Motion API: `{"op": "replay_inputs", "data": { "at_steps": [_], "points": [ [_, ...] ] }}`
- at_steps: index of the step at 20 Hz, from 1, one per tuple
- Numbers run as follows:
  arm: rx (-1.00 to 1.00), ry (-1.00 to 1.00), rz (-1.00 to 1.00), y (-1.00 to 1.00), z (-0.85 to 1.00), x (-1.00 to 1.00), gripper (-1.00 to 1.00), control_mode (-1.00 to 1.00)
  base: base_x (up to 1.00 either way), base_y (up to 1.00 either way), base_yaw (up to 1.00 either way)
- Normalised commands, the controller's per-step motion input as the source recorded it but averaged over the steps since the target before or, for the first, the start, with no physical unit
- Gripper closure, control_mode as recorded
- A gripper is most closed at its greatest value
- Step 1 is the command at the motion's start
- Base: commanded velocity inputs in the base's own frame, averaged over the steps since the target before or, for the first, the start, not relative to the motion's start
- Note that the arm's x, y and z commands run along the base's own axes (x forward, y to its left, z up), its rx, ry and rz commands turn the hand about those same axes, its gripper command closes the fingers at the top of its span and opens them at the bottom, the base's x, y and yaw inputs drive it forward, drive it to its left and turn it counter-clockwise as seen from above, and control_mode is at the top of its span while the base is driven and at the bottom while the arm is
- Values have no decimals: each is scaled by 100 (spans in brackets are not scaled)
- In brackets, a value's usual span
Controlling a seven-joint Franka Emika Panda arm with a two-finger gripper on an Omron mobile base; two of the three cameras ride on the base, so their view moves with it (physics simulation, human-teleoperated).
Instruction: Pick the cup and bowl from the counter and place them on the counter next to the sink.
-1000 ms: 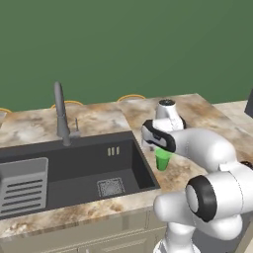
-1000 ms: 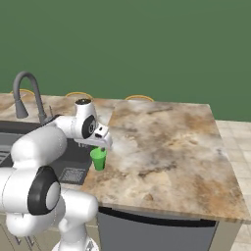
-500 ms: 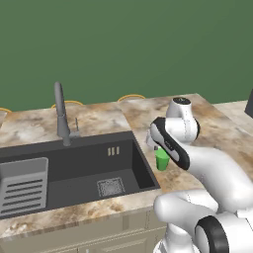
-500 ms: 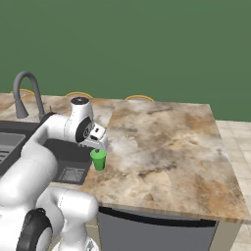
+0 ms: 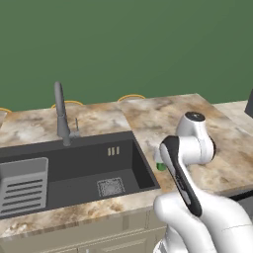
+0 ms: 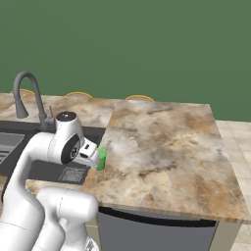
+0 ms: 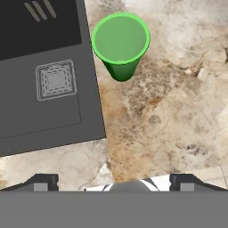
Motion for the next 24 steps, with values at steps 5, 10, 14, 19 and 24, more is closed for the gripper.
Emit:
{"op": "replay_inputs", "data": {
  "at_steps": [5,10,14,19,24],
  "points": [
    [0,0,0,0,0,-1,-100,-100,0,0,0],
    [0,0,0,0,0,0,-100,100,0,0,0],
    [0,0,0,0,0,0,-100,100,-58,24,9],
    [0,0,0,0,0,0,-100,100,-91,83,34],
    [0,0,0,0,0,0,-100,100,-7,73,48]
  ]
}}
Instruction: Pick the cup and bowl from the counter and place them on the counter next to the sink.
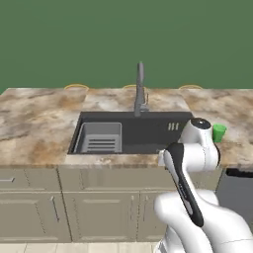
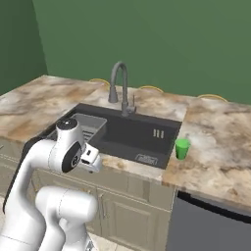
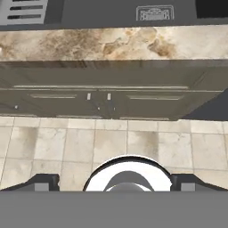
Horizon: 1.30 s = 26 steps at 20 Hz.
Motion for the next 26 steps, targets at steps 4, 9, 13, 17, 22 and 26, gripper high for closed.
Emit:
{"op": "replay_inputs", "data": {
  "at_steps": [4,9,13,17,22,26],
  "points": [
    [0,0,0,0,0,0,-100,100,81,8,52],
    [0,0,0,0,0,0,-100,100,82,1,79],
    [0,0,0,0,0,0,-100,100,37,4,95],
    [0,0,0,0,0,0,-100,100,4,24,95],
    [0,0,0,0,0,0,-100,100,0,34,94],
    [0,0,0,0,0,0,-100,100,1,27,98]
  ]
}}
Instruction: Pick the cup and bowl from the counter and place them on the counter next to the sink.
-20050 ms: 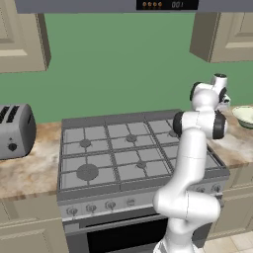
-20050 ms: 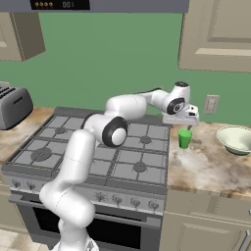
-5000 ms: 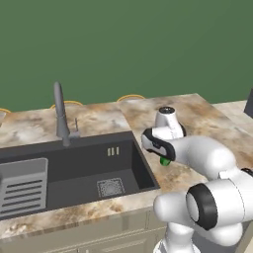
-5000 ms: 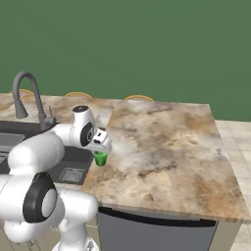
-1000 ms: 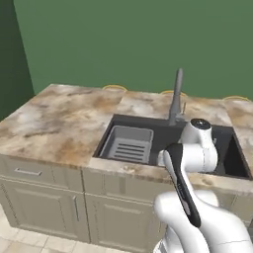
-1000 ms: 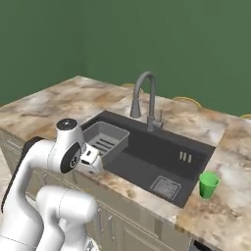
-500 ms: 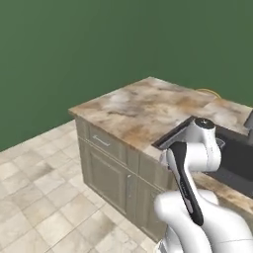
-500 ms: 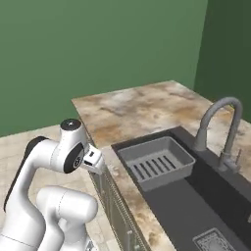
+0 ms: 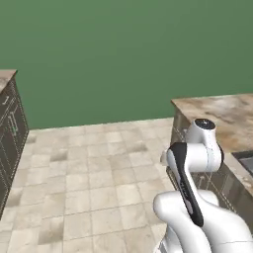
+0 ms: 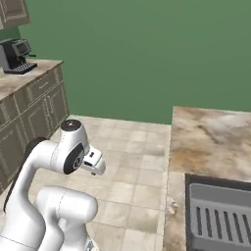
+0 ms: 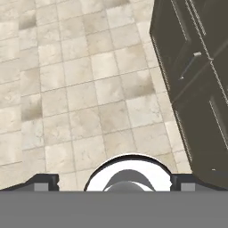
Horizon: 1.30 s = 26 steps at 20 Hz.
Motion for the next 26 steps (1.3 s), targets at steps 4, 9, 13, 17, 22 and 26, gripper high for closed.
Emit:
{"op": "replay_inputs", "data": {
  "at_steps": [4,9,13,17,22,26],
  "points": [
    [0,0,0,0,0,0,-100,100,9,15,100],
    [0,0,0,0,0,0,-100,100,24,2,98],
    [0,0,0,0,0,0,-100,100,43,3,89],
    [0,0,0,0,0,0,-100,100,83,5,74],
    [0,0,0,0,0,0,-100,100,97,-15,40],
    [0,0,0,0,0,0,-100,100,89,-45,27]
  ]
}}
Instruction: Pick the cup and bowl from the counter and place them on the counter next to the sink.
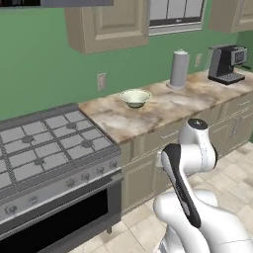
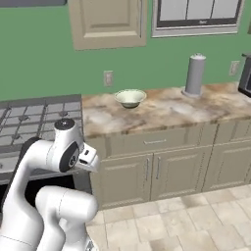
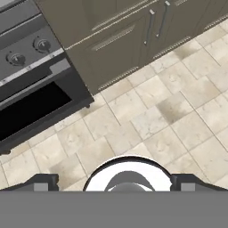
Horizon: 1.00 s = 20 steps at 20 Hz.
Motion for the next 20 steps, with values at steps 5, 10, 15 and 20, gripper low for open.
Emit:
{"op": "replay_inputs", "data": {
  "at_steps": [5,10,15,20],
  "points": [
    [0,0,0,0,0,0,-100,100,49,-65,23],
    [0,0,0,0,0,0,-100,100,24,-77,24],
    [0,0,0,0,0,0,-100,100,28,-52,30],
    [0,0,0,0,0,0,-100,100,53,-16,41]
  ]
}}
